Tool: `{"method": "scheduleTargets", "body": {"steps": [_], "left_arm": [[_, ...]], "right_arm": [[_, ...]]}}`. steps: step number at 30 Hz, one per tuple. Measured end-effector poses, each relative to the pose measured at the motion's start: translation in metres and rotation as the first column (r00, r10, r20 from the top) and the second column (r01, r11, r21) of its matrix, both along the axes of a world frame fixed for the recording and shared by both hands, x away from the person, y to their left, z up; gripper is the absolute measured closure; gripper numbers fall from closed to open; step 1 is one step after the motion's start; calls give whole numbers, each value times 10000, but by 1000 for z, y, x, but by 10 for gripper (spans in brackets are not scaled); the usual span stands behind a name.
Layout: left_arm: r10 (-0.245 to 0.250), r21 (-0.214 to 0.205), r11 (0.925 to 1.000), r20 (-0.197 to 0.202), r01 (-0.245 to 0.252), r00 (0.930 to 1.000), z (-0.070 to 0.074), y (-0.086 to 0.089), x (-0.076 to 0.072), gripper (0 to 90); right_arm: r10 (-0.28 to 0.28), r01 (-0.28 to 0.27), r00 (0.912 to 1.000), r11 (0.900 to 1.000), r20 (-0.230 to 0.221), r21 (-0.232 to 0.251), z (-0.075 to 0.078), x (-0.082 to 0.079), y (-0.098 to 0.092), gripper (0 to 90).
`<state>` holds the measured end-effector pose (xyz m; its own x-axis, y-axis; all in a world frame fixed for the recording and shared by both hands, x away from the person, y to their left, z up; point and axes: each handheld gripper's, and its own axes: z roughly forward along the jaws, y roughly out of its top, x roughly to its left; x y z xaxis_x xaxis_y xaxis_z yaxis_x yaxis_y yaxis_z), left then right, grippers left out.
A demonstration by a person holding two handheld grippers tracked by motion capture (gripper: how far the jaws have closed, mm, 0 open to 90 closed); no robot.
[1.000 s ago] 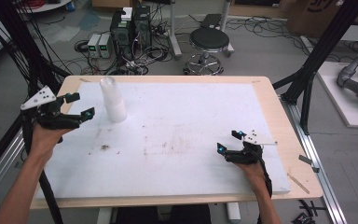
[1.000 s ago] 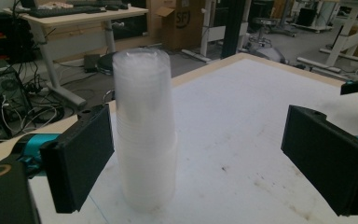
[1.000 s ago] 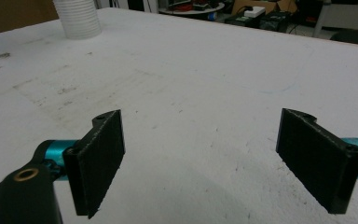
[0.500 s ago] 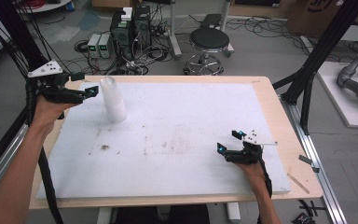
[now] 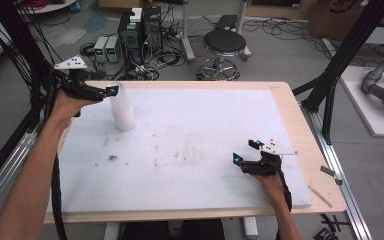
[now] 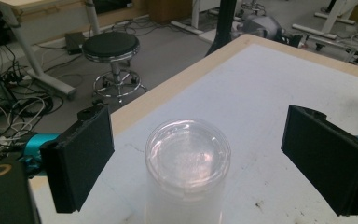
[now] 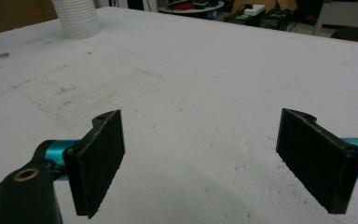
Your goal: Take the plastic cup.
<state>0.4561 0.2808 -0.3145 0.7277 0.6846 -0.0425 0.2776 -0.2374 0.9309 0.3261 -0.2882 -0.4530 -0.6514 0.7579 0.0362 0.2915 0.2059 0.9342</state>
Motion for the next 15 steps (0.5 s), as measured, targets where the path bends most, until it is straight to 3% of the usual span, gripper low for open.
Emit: {"method": "scheduleTargets", "body": {"steps": [15], "left_arm": [[-103,670,9976,-688,149,9976,-16,-16,17,92]], "right_arm": [[-13,13,10000,10000,-54,15,0,1,0,152]]}}
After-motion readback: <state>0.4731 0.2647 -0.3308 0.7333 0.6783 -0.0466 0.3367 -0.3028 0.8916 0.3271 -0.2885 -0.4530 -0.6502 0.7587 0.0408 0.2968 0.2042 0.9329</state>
